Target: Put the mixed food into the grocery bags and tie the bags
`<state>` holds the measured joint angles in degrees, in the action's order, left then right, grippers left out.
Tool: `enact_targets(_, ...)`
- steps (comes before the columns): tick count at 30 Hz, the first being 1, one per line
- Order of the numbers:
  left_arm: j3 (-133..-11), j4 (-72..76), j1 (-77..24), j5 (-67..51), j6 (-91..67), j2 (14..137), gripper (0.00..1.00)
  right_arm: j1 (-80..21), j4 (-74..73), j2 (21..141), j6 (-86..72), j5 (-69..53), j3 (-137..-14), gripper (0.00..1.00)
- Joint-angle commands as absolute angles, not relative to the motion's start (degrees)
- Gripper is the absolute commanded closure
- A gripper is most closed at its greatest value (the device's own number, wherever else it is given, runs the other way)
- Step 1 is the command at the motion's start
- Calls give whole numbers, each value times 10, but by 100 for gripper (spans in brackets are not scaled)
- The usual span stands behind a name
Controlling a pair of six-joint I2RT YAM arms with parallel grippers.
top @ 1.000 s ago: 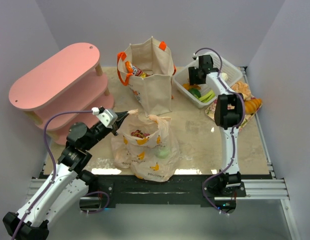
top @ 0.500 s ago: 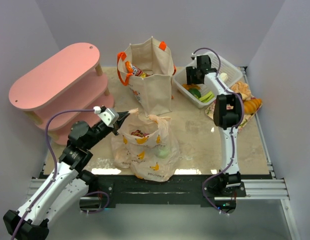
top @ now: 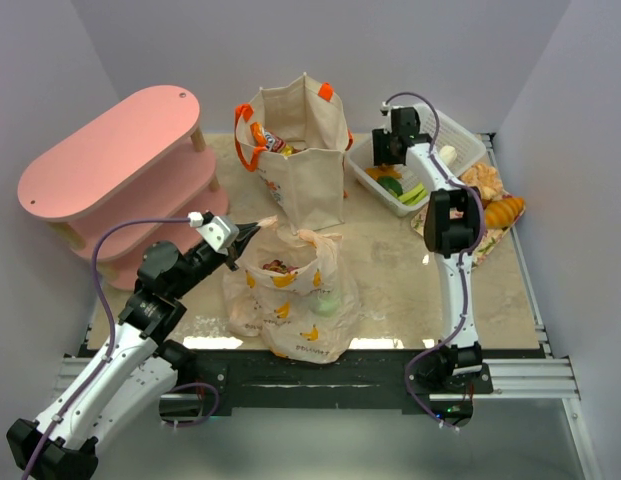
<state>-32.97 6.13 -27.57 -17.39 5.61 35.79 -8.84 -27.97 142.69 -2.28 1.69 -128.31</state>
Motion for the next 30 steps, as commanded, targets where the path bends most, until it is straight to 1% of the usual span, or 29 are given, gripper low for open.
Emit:
enact_targets(1, -345, 80, -279, -179, 55, 358, 100, -95, -295, 1448, -4, 44, -1288, 43)
enact_targets(2, -344, 80, -279, -179, 55, 358, 100, -97, -296, 1450, 20, 44, -1286, 43)
enact_targets(6, -344, 80, -279, -179, 56, 359, 100, -101, -292, 1453, 33, 39, -1278, 41)
enact_targets(7, -344, 80, -279, -179, 55, 359, 100, -104, -294, 1455, 33, 44, -1283, 44)
enact_targets(9, -343, 79, -279, -178, 55, 358, 100, -104, -302, 1466, 33, 43, -1292, 52)
enact_targets(10, -344, 79, -279, -178, 55, 358, 100, -103, -305, 1469, 33, 40, -1297, 60)
enact_targets(12, -343, 79, -279, -177, 57, 356, 100, -104, -312, 1471, 32, 25, -1298, 67)
enact_targets(13, -343, 79, -279, -175, 56, 356, 100, -104, -313, 1468, 32, 19, -1293, 84)
enact_targets(14, -342, 79, -279, -176, 56, 353, 100, -103, -313, 1464, 31, 24, -1290, 92)
enact_targets(15, -342, 79, -279, -175, 57, 354, 100, -102, -312, 1449, 30, 29, -1287, 98)
enact_targets(16, -342, 79, -279, -175, 57, 353, 100, -101, -313, 1441, 29, 40, -1285, 100)
enact_targets(21, -343, 79, -279, -178, 56, 351, 100, -90, -337, 1388, 18, 71, -1329, 100)
enact_targets(24, -342, 79, -279, -178, 56, 347, 100, -84, -337, 1347, 18, 81, -1327, 100)
enact_targets(26, -343, 79, -279, -179, 55, 345, 100, -83, -337, 1318, 20, 90, -1314, 100)
enact_targets(30, -341, 81, -279, -182, 53, 343, 100, -83, -308, 1251, 14, 98, -1234, 100)
